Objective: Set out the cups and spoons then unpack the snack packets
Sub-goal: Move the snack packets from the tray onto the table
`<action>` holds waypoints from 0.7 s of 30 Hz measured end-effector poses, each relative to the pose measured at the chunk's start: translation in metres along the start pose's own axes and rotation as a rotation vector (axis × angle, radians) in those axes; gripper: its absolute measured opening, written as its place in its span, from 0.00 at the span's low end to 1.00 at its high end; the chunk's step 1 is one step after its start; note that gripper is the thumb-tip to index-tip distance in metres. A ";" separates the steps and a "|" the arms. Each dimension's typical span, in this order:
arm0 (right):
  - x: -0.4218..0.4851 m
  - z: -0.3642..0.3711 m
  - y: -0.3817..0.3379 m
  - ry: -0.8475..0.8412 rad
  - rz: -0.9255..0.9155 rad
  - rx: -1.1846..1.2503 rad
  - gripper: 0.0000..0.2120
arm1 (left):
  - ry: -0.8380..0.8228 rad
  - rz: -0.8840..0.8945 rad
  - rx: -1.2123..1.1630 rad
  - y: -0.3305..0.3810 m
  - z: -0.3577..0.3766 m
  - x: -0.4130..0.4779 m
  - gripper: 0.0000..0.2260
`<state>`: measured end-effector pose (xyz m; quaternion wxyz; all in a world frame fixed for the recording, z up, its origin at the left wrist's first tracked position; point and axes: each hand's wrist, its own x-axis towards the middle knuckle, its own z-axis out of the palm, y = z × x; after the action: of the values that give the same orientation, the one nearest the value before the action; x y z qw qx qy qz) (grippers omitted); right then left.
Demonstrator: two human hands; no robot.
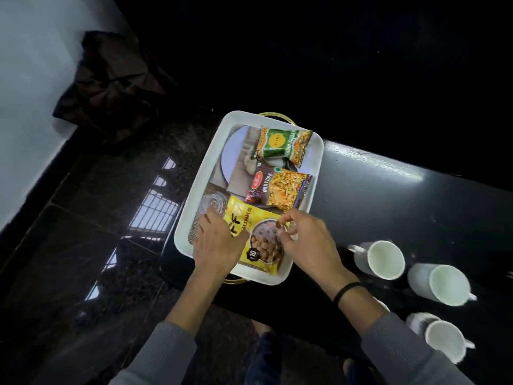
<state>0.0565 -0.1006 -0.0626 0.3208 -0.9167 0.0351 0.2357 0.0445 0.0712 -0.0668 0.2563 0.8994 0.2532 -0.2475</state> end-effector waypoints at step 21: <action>0.003 0.000 -0.010 -0.011 -0.141 0.056 0.27 | -0.205 0.257 -0.687 -0.040 -0.024 0.016 0.12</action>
<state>0.0611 -0.0928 -0.0585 0.3623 -0.9063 -0.0249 0.2163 0.0409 0.1203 -0.0712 0.5958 0.7561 0.1797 -0.2026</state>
